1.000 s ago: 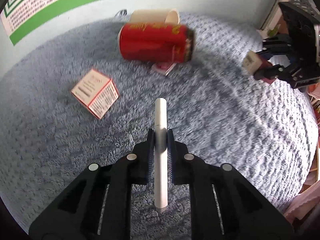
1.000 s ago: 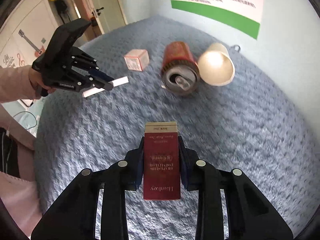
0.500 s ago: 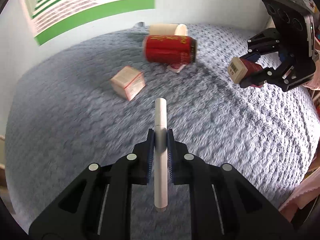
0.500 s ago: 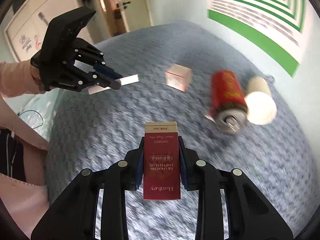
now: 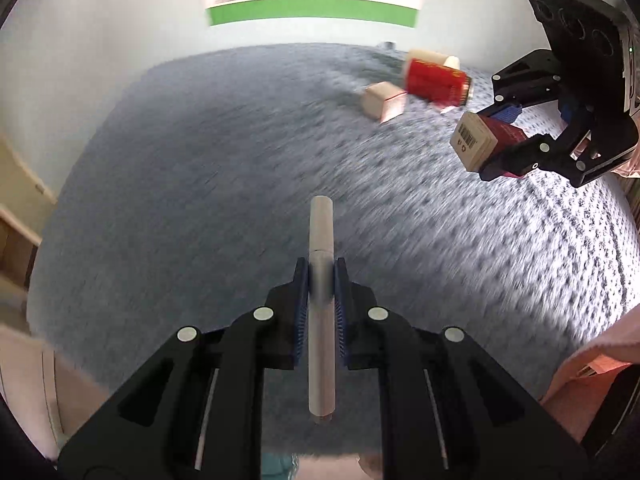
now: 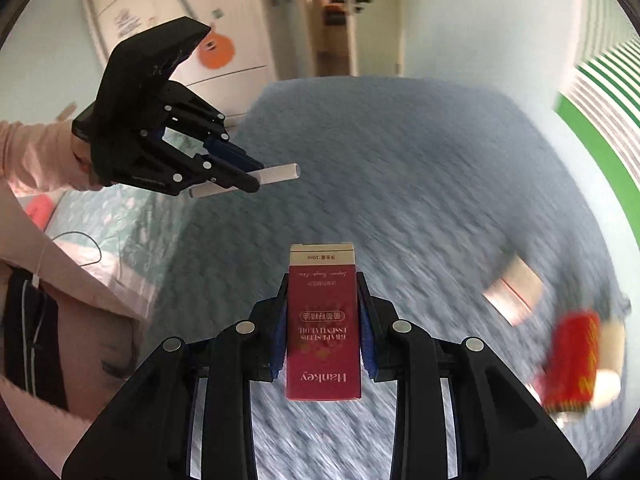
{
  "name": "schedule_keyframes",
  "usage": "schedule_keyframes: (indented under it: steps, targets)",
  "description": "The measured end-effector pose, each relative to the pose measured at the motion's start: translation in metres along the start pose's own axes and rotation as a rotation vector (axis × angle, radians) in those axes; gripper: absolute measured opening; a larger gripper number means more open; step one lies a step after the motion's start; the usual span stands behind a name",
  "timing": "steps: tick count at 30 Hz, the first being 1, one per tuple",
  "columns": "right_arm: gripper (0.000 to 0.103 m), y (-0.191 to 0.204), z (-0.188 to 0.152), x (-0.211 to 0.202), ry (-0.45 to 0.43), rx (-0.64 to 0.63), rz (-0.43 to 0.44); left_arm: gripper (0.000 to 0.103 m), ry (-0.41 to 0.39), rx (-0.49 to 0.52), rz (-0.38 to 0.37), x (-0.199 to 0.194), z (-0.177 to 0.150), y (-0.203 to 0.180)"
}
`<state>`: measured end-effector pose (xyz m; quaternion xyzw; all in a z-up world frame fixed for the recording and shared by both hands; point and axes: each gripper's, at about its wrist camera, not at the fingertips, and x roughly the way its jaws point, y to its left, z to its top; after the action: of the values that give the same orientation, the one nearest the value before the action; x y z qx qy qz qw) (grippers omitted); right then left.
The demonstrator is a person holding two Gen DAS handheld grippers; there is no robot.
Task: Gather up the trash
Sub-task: 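Carry the white stick and red box over the wastebasket with both grippers, then open both grippers to drop the stick and red box into the wastebasket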
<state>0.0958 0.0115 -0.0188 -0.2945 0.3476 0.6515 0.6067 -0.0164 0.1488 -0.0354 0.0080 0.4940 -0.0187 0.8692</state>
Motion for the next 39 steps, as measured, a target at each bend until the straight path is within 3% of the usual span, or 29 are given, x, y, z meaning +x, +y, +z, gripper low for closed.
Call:
schedule_keyframes:
  steps: [7,14,19,21,29,35,39]
  targets:
    - [0.03,0.074,0.075,0.064,0.01,-0.118,0.102,0.011,-0.003,-0.129,0.073,-0.052,-0.08,0.067]
    - [0.03,0.165,0.15,0.151,0.026,-0.225,0.252,0.011,0.051,-0.308,0.146,-0.096,-0.186,0.131]
    - [0.03,0.219,0.181,0.213,0.074,-0.27,0.348,0.011,0.098,-0.431,0.176,-0.108,-0.258,0.167]
    - [0.03,0.242,0.191,0.241,0.106,-0.302,0.348,0.011,0.114,-0.482,0.183,-0.109,-0.286,0.178]
    - [0.03,0.303,0.198,0.356,0.227,-0.28,0.411,0.011,0.188,-0.68,0.172,-0.075,-0.381,0.218]
    - [0.03,0.321,0.161,0.461,0.351,-0.224,0.42,0.011,0.243,-0.805,0.091,-0.008,-0.447,0.239]
    - [0.03,0.329,0.127,0.519,0.439,-0.198,0.418,0.011,0.271,-0.832,0.07,0.042,-0.477,0.246]
